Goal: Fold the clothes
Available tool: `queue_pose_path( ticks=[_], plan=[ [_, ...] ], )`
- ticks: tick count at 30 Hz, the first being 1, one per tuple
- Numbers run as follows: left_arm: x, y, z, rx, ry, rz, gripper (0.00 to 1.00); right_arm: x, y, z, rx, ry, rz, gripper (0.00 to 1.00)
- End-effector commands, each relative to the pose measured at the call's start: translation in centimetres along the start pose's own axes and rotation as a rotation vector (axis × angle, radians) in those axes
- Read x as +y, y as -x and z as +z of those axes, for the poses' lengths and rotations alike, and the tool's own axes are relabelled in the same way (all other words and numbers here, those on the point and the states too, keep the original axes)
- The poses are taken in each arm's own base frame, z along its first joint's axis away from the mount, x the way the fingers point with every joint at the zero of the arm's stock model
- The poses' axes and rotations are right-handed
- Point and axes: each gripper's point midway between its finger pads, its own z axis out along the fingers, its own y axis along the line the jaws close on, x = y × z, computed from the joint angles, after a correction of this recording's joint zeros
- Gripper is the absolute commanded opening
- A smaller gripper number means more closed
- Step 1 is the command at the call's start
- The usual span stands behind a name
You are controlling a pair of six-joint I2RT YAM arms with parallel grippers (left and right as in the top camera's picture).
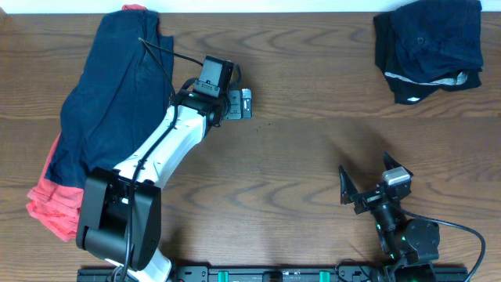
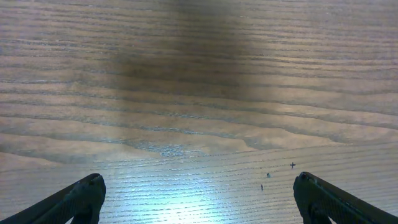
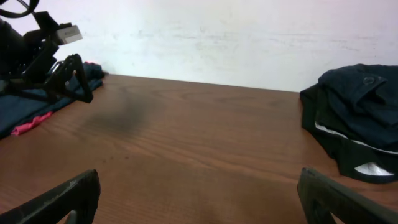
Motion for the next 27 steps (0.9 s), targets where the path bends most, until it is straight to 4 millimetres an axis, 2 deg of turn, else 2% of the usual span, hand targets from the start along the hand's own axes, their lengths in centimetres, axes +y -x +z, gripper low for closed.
queue_pose_path(
  ticks=[1, 18, 27],
  plan=[
    [-0.1, 1.1, -1.0, -0.033, -0.008, -0.002, 0.98, 0.0, 0.0, 0.0, -0.002, 0.003, 0.002, 0.99],
    [-0.1, 1.1, -1.0, -0.033, -0.007, 0.001, 0.98, 0.0, 0.0, 0.0, -0.002, 0.003, 0.002, 0.99],
    [0.6, 0.0, -1.0, 0.012, 0.028, 0.018, 0.98, 0.0, 0.0, 0.0, -0.002, 0.003, 0.002, 0.99]
  ],
)
